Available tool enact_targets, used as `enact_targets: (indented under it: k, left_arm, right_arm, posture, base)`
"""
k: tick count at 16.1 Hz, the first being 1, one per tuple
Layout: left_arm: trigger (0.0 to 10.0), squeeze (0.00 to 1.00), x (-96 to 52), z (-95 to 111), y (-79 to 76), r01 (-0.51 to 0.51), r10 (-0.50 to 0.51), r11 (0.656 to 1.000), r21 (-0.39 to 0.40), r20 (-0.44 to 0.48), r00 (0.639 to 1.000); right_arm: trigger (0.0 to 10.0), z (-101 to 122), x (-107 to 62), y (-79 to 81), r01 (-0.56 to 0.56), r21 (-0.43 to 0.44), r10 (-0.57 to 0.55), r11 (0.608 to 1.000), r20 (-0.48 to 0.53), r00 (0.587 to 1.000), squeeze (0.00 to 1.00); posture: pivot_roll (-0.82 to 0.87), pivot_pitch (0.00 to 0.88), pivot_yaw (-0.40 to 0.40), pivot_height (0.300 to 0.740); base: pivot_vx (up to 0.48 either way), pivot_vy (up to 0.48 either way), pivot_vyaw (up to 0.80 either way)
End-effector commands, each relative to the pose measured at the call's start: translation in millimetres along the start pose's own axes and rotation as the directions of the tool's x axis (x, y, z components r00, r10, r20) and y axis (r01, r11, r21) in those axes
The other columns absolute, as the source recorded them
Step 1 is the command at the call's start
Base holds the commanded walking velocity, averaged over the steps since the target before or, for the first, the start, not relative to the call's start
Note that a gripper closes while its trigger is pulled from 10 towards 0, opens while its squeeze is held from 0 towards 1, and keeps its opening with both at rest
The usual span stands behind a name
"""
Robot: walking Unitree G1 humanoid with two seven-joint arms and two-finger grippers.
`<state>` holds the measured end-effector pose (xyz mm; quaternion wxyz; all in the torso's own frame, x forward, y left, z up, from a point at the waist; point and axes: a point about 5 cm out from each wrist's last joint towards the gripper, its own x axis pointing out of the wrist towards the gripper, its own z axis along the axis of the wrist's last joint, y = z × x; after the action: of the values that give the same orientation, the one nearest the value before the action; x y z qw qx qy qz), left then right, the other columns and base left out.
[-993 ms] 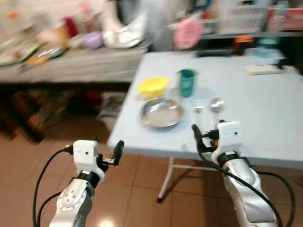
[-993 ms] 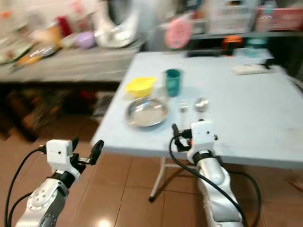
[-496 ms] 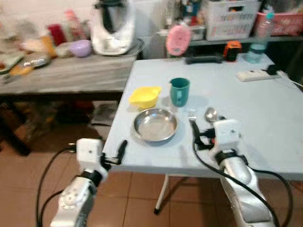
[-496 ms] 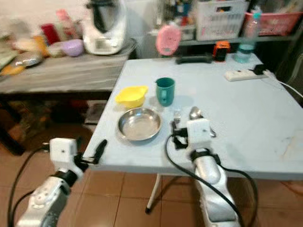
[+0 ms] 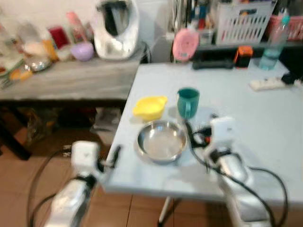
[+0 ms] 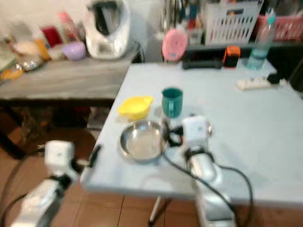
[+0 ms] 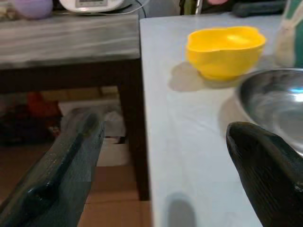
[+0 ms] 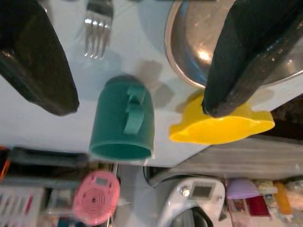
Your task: Setting the table
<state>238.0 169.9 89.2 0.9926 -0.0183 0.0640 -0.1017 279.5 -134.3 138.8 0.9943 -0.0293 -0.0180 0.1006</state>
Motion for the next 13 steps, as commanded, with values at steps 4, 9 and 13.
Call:
enact_targets:
  k: [4, 9, 13]
  left_arm:
    - [10.0, 0.0, -7.5, 11.2, -7.3, 0.122, -0.122, 0.992, 0.031, 0.01, 0.992]
    - [10.0, 0.0, -15.2, 9.7, -18.5, 0.26, -0.259, 0.965, 0.032, -0.016, 0.966]
    - [10.0, 0.0, -20.6, 6.3, -24.9, 0.35, -0.348, 0.936, 0.032, -0.054, 0.936]
  right_arm:
    - [10.0, 3.8, 0.1, -3.8, 0.017, 0.012, -0.016, 1.0, -0.014, 1.0, 0.0]
    - [10.0, 1.6, 4.8, 2.2, -0.03, 0.132, 0.037, 0.991, -0.056, 0.998, 0.0]
    - [10.0, -6.6, 5.2, 1.7, -0.01, 0.171, 0.033, 0.985, -0.131, 0.991, 0.0]
  posture:
    - [-0.21, 0.018, 0.098, 0.74]
    - [-0.2, 0.024, 0.1, 0.74]
    - [-0.2, 0.023, 0.098, 0.74]
  base:
    - [0.0, 0.0, 0.0]
    - [0.0, 0.0, 0.0]
    - [0.0, 0.0, 0.0]
